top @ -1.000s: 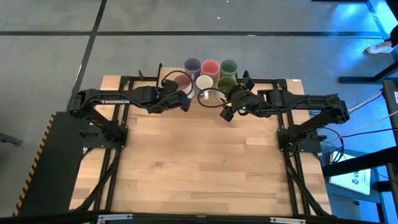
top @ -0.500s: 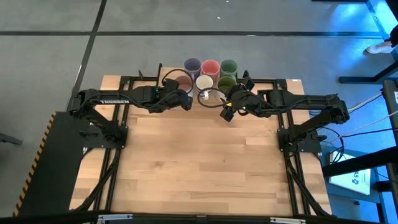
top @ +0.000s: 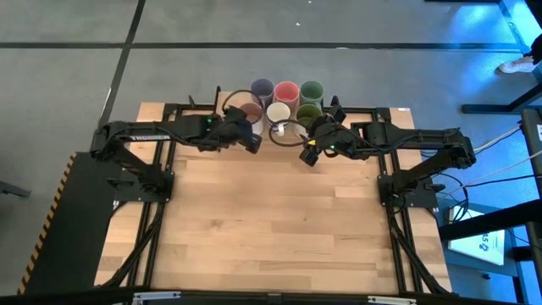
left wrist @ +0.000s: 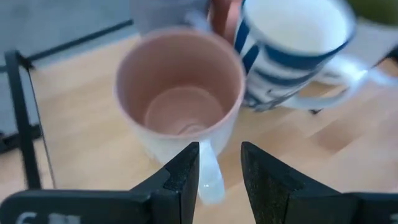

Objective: Place coffee mugs
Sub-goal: Put the brown mug on the shelf, then return to Home Position

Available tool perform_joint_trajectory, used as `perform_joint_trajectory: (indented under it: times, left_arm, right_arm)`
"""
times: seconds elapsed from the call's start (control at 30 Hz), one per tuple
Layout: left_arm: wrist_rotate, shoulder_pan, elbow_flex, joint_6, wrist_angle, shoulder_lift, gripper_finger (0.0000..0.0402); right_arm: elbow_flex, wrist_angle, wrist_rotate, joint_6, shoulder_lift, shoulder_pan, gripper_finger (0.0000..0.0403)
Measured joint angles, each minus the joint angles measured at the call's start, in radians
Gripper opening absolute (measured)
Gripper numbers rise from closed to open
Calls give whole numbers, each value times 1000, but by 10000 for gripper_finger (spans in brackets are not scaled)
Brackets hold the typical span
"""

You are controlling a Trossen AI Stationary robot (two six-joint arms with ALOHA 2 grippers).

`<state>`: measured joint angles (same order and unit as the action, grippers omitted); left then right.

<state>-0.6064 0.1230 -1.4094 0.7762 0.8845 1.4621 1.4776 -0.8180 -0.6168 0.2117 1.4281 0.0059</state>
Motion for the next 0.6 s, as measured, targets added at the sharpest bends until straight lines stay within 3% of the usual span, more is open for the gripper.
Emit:
perform_joint_trajectory:
  times: [0.33,0.43,0.6]
  left_arm:
    - [15,14,-71,-257,14,-101,113]
    - [135,15,-71,-397,9,-145,108]
    - [478,15,45,-636,-161,-285,60]
  right_arm:
    - [1,-1,8,-4,0,0,225]
    - [1,7,45,-4,0,0,225]
    - [-2,78,300,-40,-42,0,219]
